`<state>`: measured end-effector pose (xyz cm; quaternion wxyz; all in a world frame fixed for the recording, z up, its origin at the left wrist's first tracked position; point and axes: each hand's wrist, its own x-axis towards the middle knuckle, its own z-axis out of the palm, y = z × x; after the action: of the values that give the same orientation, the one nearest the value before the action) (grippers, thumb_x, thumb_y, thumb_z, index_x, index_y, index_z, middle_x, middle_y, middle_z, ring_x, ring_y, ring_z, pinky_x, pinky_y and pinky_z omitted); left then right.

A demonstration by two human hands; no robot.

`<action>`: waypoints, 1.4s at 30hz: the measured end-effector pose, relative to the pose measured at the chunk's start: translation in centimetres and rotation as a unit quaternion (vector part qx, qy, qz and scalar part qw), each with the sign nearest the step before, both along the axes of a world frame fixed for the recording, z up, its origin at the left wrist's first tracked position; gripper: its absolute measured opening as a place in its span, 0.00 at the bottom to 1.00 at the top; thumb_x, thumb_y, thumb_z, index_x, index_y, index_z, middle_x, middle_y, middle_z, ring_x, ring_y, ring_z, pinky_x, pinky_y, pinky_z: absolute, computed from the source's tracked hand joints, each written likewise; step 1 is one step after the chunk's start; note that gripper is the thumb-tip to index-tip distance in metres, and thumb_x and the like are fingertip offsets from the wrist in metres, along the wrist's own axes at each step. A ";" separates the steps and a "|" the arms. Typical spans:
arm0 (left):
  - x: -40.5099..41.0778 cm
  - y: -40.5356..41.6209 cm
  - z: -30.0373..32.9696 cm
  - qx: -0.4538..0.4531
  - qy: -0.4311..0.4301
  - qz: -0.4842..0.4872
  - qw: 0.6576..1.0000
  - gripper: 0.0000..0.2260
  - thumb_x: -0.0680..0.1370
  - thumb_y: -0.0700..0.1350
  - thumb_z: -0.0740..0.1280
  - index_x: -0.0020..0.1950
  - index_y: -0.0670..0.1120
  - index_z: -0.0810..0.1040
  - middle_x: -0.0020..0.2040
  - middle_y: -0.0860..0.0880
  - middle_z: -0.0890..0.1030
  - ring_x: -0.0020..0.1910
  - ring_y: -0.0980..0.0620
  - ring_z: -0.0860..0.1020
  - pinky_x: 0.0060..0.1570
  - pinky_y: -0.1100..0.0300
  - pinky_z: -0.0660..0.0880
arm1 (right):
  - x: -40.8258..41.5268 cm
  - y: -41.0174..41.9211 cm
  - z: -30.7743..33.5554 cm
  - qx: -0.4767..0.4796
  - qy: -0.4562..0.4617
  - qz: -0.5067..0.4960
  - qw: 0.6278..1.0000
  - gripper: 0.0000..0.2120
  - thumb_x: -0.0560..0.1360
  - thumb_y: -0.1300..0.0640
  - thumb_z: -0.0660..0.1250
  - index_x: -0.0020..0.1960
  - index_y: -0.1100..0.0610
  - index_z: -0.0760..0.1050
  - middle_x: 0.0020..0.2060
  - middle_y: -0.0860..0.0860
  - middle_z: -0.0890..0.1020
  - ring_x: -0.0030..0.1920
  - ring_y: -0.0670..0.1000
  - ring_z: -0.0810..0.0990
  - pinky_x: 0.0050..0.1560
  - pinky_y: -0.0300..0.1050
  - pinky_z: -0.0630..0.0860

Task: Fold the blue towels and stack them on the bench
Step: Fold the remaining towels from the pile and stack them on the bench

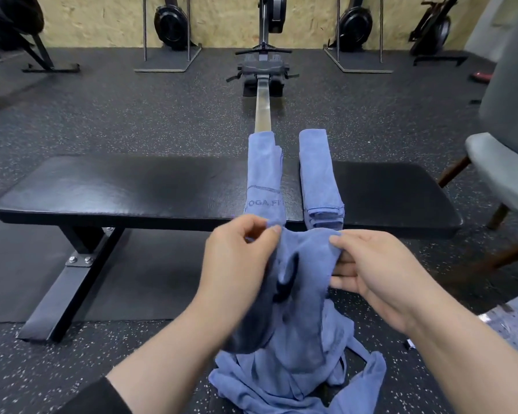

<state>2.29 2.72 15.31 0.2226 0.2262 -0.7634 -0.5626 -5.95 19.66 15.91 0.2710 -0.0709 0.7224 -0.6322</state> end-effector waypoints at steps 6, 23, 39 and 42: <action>-0.5 2.3 -0.6 -0.112 0.028 -0.015 0.993 0.03 0.75 0.45 0.75 0.42 0.51 0.86 0.39 0.56 0.82 0.40 0.57 0.79 0.44 0.64 0.74 | 0.9 -2.3 -0.1 -0.055 -0.016 0.046 0.997 0.22 0.83 0.64 0.58 0.36 0.56 0.84 0.36 0.52 0.86 0.36 0.45 0.83 0.39 0.39 0.80; 0.3 -1.8 0.0 -0.248 -0.033 -0.115 0.961 0.05 0.78 0.49 0.68 0.53 0.53 0.81 0.47 0.60 0.76 0.47 0.63 0.75 0.51 0.71 0.70 | 0.5 -0.2 0.6 0.142 0.250 0.119 0.951 0.09 0.81 0.54 0.64 0.47 0.49 0.82 0.38 0.48 0.85 0.37 0.46 0.78 0.47 0.51 0.76; 1.2 -5.0 -1.8 -0.360 -0.279 -0.242 0.857 0.18 0.77 0.68 0.61 0.53 0.57 0.81 0.74 0.56 0.68 0.72 0.52 0.67 0.69 0.46 0.67 | -0.1 2.0 1.4 0.215 0.302 0.233 0.899 0.08 0.82 0.51 0.63 0.49 0.44 0.80 0.39 0.50 0.83 0.42 0.52 0.79 0.47 0.46 0.74; 1.0 -5.7 -1.1 -0.370 -0.253 -0.228 0.864 0.18 0.77 0.66 0.63 0.43 0.52 0.79 0.65 0.58 0.75 0.63 0.54 0.74 0.63 0.50 0.71 | -1.5 3.0 1.0 0.275 0.306 0.226 0.883 0.08 0.81 0.47 0.64 0.47 0.46 0.80 0.40 0.50 0.83 0.43 0.53 0.80 0.49 0.51 0.77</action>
<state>3.30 -2.99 14.20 -0.0450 0.0814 -0.9759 -0.1974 -7.40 22.67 16.88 0.1807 -0.3451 0.8785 -0.2766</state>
